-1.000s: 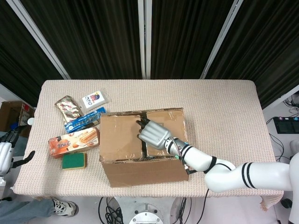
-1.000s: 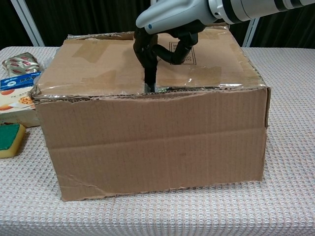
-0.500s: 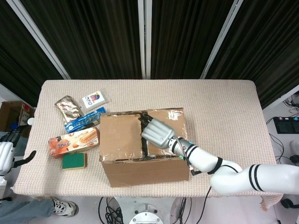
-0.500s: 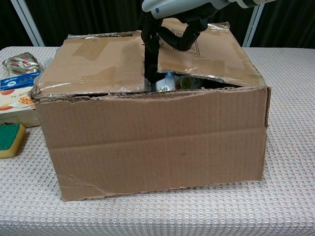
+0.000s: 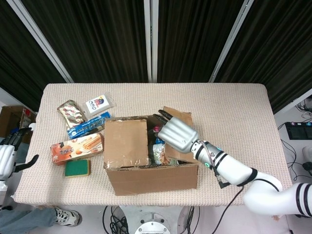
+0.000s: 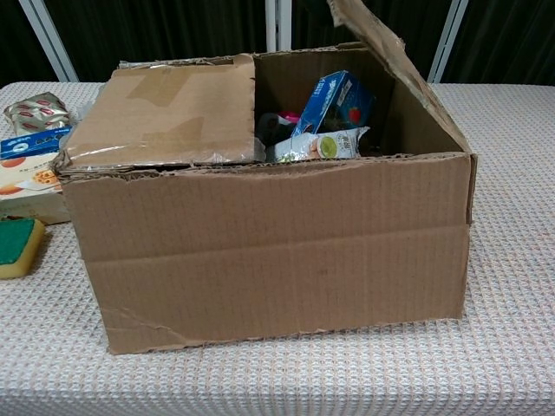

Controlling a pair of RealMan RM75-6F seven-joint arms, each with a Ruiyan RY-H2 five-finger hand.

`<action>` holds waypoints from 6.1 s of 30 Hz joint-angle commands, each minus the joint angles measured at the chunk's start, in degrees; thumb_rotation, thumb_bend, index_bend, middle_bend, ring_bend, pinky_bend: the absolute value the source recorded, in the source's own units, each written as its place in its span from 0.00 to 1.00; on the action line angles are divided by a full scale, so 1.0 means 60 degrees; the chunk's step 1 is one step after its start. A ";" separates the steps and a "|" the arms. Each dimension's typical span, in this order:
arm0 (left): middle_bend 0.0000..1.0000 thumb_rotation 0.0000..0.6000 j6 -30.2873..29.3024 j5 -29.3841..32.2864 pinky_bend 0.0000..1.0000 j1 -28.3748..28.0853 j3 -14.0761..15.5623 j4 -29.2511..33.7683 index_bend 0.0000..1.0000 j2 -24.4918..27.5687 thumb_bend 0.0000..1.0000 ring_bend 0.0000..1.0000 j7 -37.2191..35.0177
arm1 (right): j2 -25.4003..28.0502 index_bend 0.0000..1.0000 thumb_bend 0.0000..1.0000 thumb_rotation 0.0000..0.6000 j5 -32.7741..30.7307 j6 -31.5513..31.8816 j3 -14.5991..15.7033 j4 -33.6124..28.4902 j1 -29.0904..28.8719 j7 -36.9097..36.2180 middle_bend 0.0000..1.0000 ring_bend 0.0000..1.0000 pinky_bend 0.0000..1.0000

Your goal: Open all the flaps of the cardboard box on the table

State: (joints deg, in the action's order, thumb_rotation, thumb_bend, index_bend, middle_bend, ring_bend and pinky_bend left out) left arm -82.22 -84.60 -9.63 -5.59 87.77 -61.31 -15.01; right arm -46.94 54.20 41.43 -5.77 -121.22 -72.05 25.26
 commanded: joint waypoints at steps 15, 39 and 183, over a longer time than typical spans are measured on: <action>0.15 1.00 0.0309 -0.0024 0.28 -0.0364 -0.0096 0.0745 0.13 0.0105 0.25 0.17 0.0800 | 0.3209 0.49 0.88 1.00 0.4975 0.1604 -0.0357 -0.0697 0.3661 -0.4721 0.38 0.00 0.00; 0.15 1.00 0.0318 -0.0088 0.28 -0.0597 -0.0146 0.1146 0.13 0.0100 0.25 0.17 0.1176 | 0.4059 0.41 0.87 1.00 0.7146 0.2102 -0.0003 0.1141 0.5927 -0.8285 0.39 0.00 0.00; 0.21 1.00 0.5421 0.0128 0.30 -0.6008 0.0311 0.5777 0.24 0.5944 0.71 0.14 0.8751 | 0.1503 0.00 0.78 1.00 0.6388 0.6372 -0.0886 0.4249 0.8405 -1.1806 0.05 0.00 0.00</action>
State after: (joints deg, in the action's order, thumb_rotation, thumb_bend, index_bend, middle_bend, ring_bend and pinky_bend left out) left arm -49.13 -83.26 -46.44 -3.72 122.82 -26.03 38.22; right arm -37.95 92.54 79.67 -11.08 -95.72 -21.61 -45.59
